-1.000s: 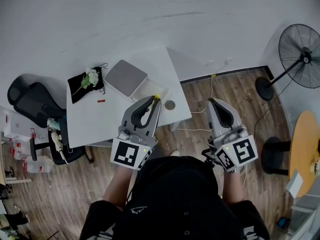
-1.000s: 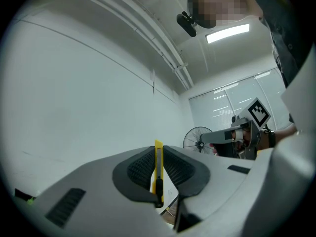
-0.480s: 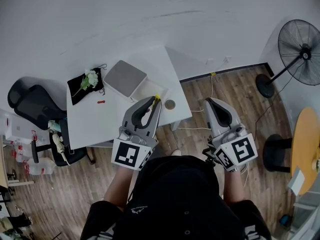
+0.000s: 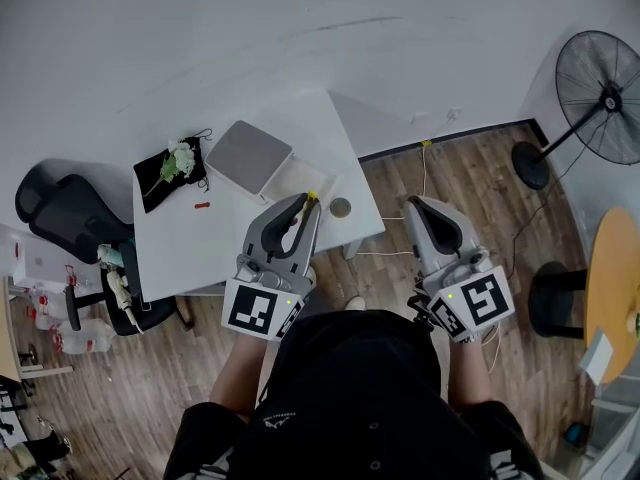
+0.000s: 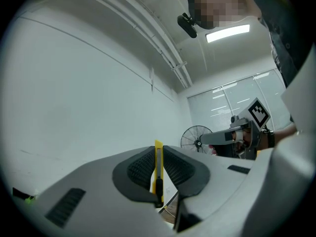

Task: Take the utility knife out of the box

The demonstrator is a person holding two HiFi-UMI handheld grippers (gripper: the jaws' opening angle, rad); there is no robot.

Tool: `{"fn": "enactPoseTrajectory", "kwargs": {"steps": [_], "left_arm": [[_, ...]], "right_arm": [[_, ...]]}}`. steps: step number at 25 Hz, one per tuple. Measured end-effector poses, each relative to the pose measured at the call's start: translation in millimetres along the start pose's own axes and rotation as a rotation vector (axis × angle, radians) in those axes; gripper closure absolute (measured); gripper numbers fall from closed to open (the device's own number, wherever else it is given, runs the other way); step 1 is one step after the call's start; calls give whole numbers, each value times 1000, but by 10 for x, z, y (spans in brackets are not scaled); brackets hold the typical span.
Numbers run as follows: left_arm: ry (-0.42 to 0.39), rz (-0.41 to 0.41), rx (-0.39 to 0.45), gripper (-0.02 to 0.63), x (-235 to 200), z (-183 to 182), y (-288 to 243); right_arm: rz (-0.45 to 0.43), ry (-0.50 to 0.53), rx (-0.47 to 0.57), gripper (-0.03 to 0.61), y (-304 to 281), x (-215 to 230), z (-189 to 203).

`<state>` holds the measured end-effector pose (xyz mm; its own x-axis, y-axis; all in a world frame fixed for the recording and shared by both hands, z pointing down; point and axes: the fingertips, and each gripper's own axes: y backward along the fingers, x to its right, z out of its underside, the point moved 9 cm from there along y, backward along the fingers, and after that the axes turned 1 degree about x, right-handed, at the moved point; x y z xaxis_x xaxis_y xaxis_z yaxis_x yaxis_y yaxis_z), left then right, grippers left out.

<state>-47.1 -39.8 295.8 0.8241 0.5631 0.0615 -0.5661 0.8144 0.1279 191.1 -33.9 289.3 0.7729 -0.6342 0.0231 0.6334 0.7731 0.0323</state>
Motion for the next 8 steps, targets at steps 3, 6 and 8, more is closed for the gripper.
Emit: {"fn": "enactPoseTrajectory", "kwargs": {"steps": [3, 6, 8], "left_arm": [[7, 5, 2, 565, -17, 17, -19], [12, 13, 0, 565, -38, 44, -48], [16, 19, -2, 565, -49, 62, -60]], "right_arm": [[4, 5, -6, 574, -6, -2, 3], [15, 8, -6, 574, -24, 15, 0], [22, 8, -5, 574, -34, 24, 0]]}}
